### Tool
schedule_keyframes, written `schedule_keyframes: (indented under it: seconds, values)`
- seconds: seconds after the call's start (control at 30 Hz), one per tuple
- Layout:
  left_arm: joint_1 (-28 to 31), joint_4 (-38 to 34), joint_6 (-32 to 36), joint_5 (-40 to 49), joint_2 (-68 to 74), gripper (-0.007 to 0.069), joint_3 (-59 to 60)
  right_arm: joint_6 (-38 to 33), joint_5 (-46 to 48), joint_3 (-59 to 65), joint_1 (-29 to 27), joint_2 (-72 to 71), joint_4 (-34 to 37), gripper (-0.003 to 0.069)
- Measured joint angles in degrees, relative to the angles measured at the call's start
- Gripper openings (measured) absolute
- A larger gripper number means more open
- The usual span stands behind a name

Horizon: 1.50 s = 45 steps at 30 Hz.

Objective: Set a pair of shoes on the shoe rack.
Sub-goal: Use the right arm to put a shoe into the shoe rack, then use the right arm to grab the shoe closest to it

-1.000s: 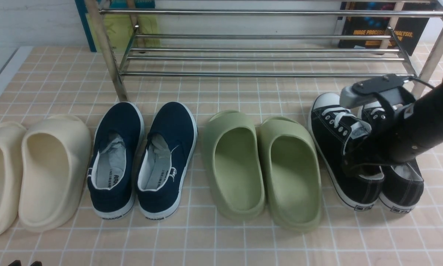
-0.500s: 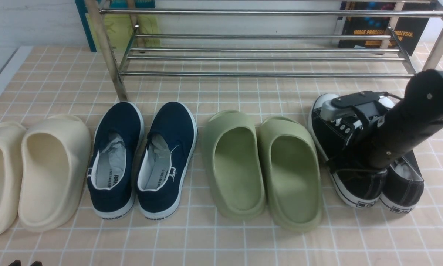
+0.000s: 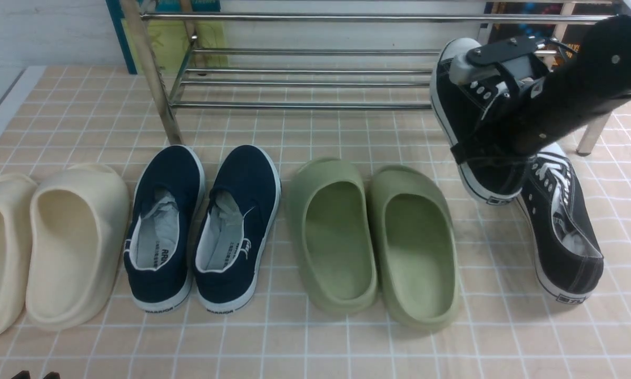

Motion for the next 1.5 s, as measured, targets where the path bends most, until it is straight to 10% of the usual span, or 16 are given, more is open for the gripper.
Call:
schedule_keyframes:
  seconds: [0.53,0.93,1.5]
  values:
    - [0.00,0.00,0.00,0.00,0.00,0.0240,0.00,0.00,4.68,-36.90,-2.79,25.19,0.47,0.0055]
    - [0.00,0.00,0.00,0.00,0.00,0.0240,0.00,0.00,13.03,-38.94,-2.92,24.26,-0.50,0.0465]
    - [0.00,0.00,0.00,0.00,0.00,0.0240,0.00,6.36,29.58,-27.22,-3.87,0.94,-4.99,0.0498]
